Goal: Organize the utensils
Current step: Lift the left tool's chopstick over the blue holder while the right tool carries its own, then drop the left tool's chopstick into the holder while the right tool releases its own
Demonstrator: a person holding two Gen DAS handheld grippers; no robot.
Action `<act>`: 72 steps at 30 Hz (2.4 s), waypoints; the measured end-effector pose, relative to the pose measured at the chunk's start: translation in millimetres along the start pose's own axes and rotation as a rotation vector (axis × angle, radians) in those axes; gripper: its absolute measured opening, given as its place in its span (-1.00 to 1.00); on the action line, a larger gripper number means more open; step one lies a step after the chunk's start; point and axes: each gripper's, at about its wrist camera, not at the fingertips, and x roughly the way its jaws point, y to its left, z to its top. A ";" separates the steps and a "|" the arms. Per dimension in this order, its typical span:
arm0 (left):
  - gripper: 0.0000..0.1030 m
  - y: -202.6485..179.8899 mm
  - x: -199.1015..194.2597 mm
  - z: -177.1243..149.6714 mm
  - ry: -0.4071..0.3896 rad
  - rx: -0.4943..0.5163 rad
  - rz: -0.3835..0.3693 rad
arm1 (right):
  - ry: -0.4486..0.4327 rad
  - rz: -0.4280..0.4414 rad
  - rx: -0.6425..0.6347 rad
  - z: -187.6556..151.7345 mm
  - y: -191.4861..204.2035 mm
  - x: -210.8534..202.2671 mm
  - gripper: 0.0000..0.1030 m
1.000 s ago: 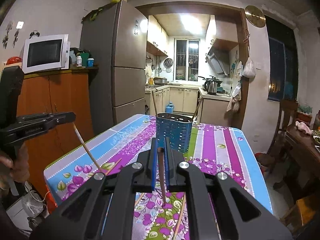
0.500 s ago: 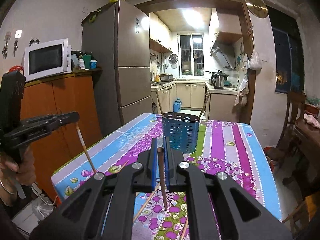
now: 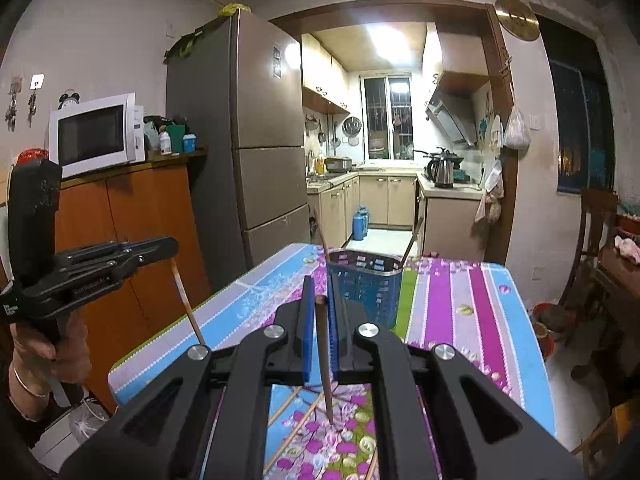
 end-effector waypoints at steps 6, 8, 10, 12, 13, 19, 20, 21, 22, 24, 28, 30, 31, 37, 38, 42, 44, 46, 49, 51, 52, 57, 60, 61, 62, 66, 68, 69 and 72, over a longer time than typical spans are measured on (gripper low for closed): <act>-0.85 -5.5 28.4 41.2 -0.057 0.020 -0.026 | -0.059 -0.022 -0.019 40.1 -7.4 11.3 -0.90; -0.85 -8.8 40.8 59.7 -0.091 0.040 -0.018 | -0.088 -0.034 -0.027 58.5 -10.9 17.7 -0.90; -0.85 -11.2 57.0 80.1 -0.121 0.054 -0.005 | -0.113 -0.046 -0.030 76.2 -14.5 26.0 -0.90; -0.85 -12.7 70.3 95.6 -0.147 0.062 -0.005 | -0.127 -0.055 -0.025 91.1 -20.6 36.5 -0.90; -0.85 -12.9 80.2 106.0 -0.164 0.063 -0.001 | -0.135 -0.062 -0.023 100.4 -24.0 44.6 -0.90; -0.85 -9.3 125.0 147.9 -0.251 0.069 0.009 | -0.170 -0.099 -0.019 132.8 -43.0 82.5 -0.90; -0.85 -8.6 131.6 152.2 -0.257 0.071 0.012 | -0.177 -0.103 -0.012 138.3 -47.5 91.1 -0.90; -0.85 -7.2 139.0 156.3 -0.263 0.072 0.015 | -0.182 -0.102 -0.005 142.1 -51.6 99.1 -0.90; -0.85 -5.3 150.1 160.4 -0.273 0.071 0.018 | -0.189 -0.105 -0.001 145.0 -55.2 107.5 -0.90; -0.85 -0.9 166.8 163.2 -0.279 0.068 0.020 | -0.198 -0.111 0.010 148.2 -62.5 124.0 -0.90; -0.85 6.1 209.5 158.2 -0.275 0.071 0.043 | -0.199 -0.117 0.050 141.5 -78.1 158.0 -0.90; -0.85 10.7 225.8 151.7 -0.265 0.064 0.041 | -0.181 -0.121 0.074 133.9 -84.8 175.4 -0.90; -0.85 14.1 235.6 148.5 -0.252 0.051 0.035 | -0.169 -0.128 0.078 125.2 -88.0 187.2 -0.90; -0.85 25.4 289.3 110.7 -0.169 0.034 0.040 | -0.064 -0.146 0.092 83.0 -91.8 236.3 -0.90; -0.85 26.2 295.9 102.9 -0.153 0.036 0.039 | -0.051 -0.149 0.091 77.6 -92.2 241.9 -0.90; -0.85 28.6 308.0 81.8 -0.126 0.045 0.040 | 0.007 -0.140 0.093 58.4 -89.7 257.6 -0.90; -0.85 31.0 307.6 71.4 -0.115 0.042 0.055 | 0.023 -0.137 0.089 52.8 -87.3 257.8 -0.88; -0.85 33.5 301.9 63.2 -0.109 0.043 0.057 | 0.019 -0.139 0.080 51.4 -84.0 253.7 -0.87; -0.82 36.9 290.3 62.2 -0.121 0.040 0.062 | 0.003 -0.135 0.080 56.0 -83.7 240.9 -0.87; -0.82 39.2 278.8 65.5 -0.134 0.035 0.071 | -0.009 -0.141 0.073 60.2 -83.3 232.0 -0.87; -0.82 39.3 271.6 68.3 -0.143 0.034 0.077 | -0.017 -0.145 0.070 62.8 -83.2 226.4 -0.87; -0.82 39.8 228.3 77.3 -0.179 0.030 0.094 | -0.047 -0.161 0.062 71.5 -84.6 189.4 -0.87; -0.79 36.7 188.1 78.2 -0.212 0.038 0.113 | -0.067 -0.165 0.061 71.7 -87.8 151.7 -0.87; -0.70 36.1 175.1 77.6 -0.217 0.037 0.116 | -0.073 -0.162 0.062 71.3 -89.3 141.5 -0.87; -0.61 36.0 158.6 75.8 -0.223 0.037 0.123 | -0.077 -0.162 0.062 70.3 -91.1 128.6 -0.87; -0.54 34.6 94.9 60.1 -0.213 0.065 0.131 | -0.061 -0.165 0.048 50.6 -96.3 68.1 -0.86; -0.40 34.1 68.2 48.6 -0.199 0.094 0.152 | -0.050 -0.171 0.033 32.6 -100.2 31.3 -0.66; -0.37 34.4 55.0 41.6 -0.194 0.107 0.163 | -0.049 -0.178 0.028 26.1 -102.1 19.7 -0.52; -0.23 36.1 13.0 12.1 -0.164 0.115 0.180 | -0.020 -0.209 0.022 -4.3 -109.7 -26.4 -0.49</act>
